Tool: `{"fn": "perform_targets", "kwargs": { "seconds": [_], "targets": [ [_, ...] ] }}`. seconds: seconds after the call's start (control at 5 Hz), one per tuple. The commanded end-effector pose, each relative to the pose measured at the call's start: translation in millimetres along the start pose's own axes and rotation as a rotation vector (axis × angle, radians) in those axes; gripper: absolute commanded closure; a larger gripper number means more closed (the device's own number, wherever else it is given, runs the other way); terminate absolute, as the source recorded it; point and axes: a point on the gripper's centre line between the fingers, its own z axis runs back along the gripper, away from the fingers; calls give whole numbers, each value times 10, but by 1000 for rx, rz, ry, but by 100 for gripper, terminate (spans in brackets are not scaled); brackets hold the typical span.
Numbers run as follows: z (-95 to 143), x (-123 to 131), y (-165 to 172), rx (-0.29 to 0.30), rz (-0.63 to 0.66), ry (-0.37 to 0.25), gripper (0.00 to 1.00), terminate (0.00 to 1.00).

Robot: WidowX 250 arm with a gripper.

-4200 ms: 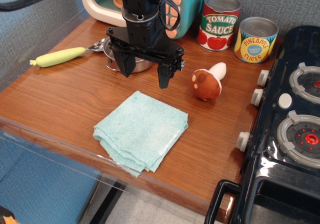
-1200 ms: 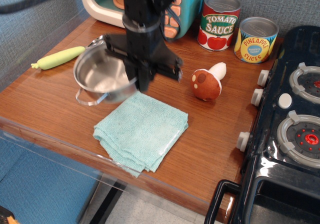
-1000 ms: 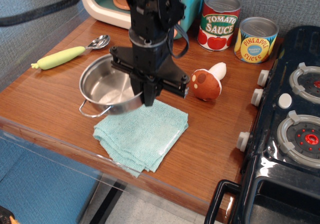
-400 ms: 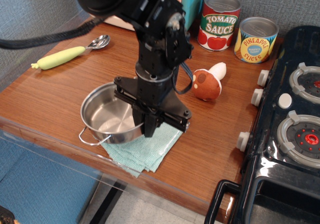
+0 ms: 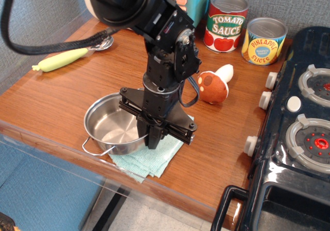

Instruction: Place the pot on top of the blue cloth.

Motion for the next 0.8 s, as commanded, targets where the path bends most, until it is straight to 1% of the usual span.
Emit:
{"fn": "perform_targets", "kwargs": {
  "seconds": [0.0,0.2,0.4,0.6],
  "targets": [
    [-27,80,-90,-1,-31,-15,100,0],
    [-45,94,-172,-9,-64,-29,100,0],
    [-48,111,-186,-18,-81,-54,100,0],
    [17,123,-164,-16,-71,-94,0,0]
  ]
}}
